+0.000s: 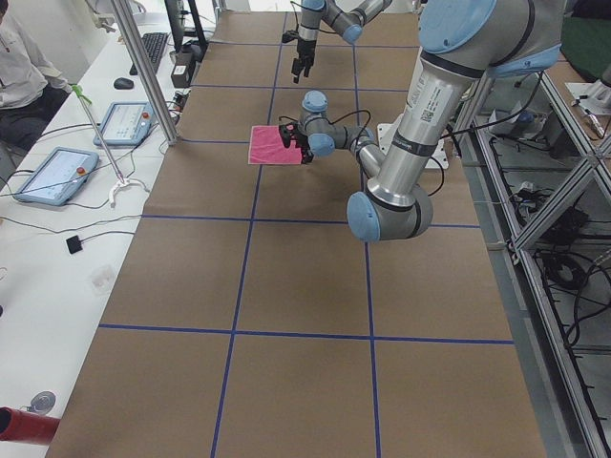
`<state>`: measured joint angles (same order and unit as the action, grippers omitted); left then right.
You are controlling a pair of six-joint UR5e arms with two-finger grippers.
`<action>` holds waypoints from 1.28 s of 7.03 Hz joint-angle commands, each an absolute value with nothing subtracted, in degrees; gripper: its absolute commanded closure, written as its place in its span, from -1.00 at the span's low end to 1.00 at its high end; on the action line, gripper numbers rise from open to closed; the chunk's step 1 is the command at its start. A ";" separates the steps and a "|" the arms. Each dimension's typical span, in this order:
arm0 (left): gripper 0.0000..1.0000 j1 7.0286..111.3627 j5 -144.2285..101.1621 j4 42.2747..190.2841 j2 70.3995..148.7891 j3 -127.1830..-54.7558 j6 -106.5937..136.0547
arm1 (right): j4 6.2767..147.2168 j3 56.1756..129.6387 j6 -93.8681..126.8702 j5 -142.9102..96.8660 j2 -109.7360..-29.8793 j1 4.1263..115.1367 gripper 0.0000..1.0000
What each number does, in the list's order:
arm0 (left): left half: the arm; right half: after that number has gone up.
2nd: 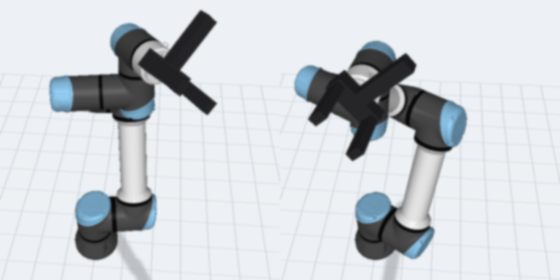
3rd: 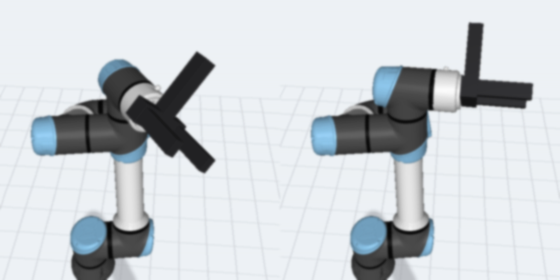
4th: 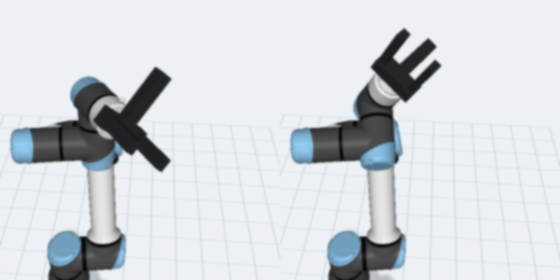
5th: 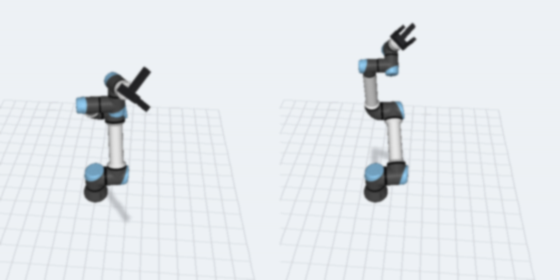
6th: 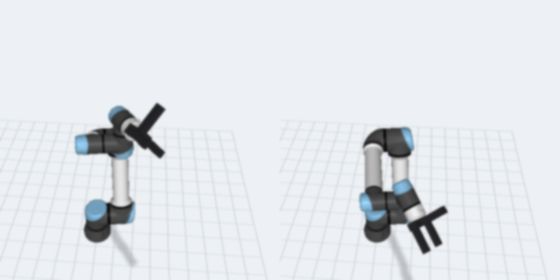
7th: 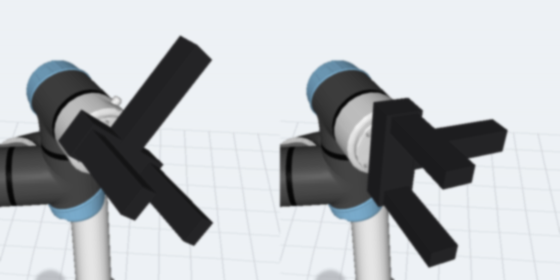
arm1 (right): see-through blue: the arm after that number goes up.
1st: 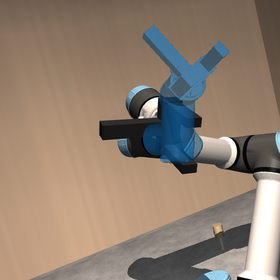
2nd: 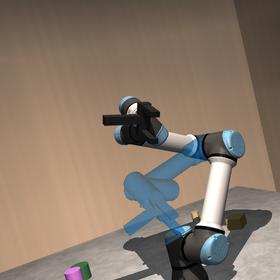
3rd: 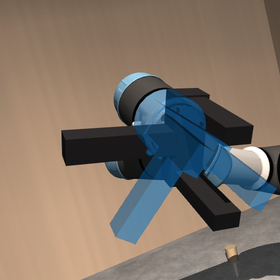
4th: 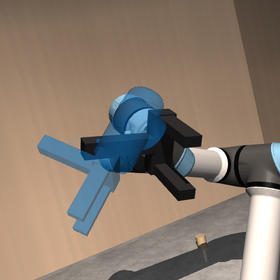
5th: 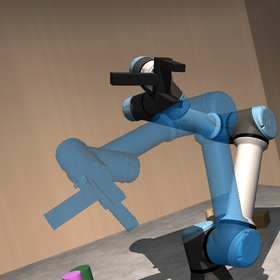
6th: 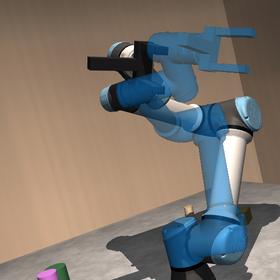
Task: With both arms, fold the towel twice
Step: 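Lower the left gripper onto the towel corner nearest it and grasp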
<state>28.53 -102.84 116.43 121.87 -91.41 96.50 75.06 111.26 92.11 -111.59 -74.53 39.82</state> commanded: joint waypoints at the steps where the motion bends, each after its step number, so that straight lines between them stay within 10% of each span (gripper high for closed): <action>1: -0.35 28.04 -102.75 116.37 121.90 -91.32 96.50 | 75.06 111.27 92.11 -111.53 -74.53 39.81 -0.99; 9: -0.32 26.99 -102.75 116.37 121.73 -90.35 96.33 | 75.06 111.27 92.11 -111.53 -74.53 39.81 -0.99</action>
<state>27.33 -102.81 116.37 121.79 -90.43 96.33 75.06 111.27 92.11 -111.53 -74.53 39.82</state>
